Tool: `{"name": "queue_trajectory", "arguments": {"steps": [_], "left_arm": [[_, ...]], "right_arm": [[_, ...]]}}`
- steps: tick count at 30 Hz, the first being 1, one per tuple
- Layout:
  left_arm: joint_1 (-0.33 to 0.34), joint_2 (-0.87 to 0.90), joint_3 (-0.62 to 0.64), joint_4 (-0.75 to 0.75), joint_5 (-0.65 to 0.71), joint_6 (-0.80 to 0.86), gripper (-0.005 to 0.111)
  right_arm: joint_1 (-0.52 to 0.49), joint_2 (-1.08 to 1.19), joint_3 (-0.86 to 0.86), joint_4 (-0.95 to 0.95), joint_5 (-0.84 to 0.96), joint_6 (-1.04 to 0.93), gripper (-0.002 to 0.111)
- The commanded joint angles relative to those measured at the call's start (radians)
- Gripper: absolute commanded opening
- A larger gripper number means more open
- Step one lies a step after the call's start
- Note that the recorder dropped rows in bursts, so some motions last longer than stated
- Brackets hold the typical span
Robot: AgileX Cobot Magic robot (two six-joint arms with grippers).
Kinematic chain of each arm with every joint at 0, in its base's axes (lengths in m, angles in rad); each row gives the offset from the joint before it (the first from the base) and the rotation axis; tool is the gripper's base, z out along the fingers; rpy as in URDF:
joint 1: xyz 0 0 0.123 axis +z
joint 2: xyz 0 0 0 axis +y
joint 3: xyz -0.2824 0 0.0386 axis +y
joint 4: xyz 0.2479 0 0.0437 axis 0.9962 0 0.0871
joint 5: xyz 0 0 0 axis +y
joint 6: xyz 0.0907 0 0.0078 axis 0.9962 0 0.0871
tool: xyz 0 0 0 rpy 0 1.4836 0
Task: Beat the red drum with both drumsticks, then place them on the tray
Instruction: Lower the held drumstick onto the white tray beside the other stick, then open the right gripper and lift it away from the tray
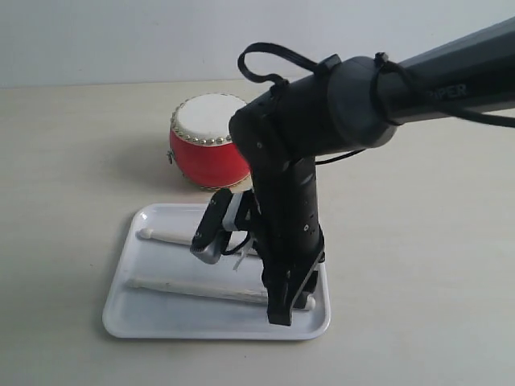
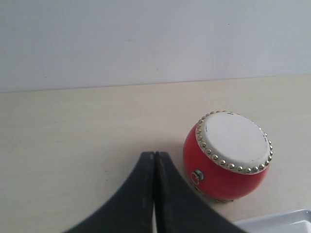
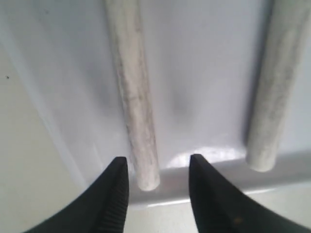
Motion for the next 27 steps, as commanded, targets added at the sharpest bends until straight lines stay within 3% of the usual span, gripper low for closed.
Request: {"name": "queue_trajectory", "arguments": {"steps": [1, 8, 14, 23, 27], "left_arm": [[-0.002, -0.006, 0.002, -0.010, 0.007, -0.004, 0.000], [-0.002, -0.006, 0.029, -0.010, 0.003, -0.002, 0.000], [-0.002, -0.006, 0.038, -0.010, -0.005, 0.002, 0.000], [-0.002, -0.006, 0.038, -0.010, -0.005, 0.002, 0.000], [-0.002, -0.006, 0.038, -0.010, -0.012, 0.002, 0.000]], "right_arm": [[0.002, -0.115, -0.003, -0.011, -0.002, 0.016, 0.040], [0.002, -0.313, 0.047, 0.040, -0.126, 0.044, 0.029], [0.002, -0.509, 0.213, 0.040, -0.284, 0.044, 0.000], [-0.001, -0.877, 0.675, 0.042, -0.899, 0.068, 0.000], [-0.015, -1.023, 0.768, 0.044, -1.068, 0.127, 0.000]]}}
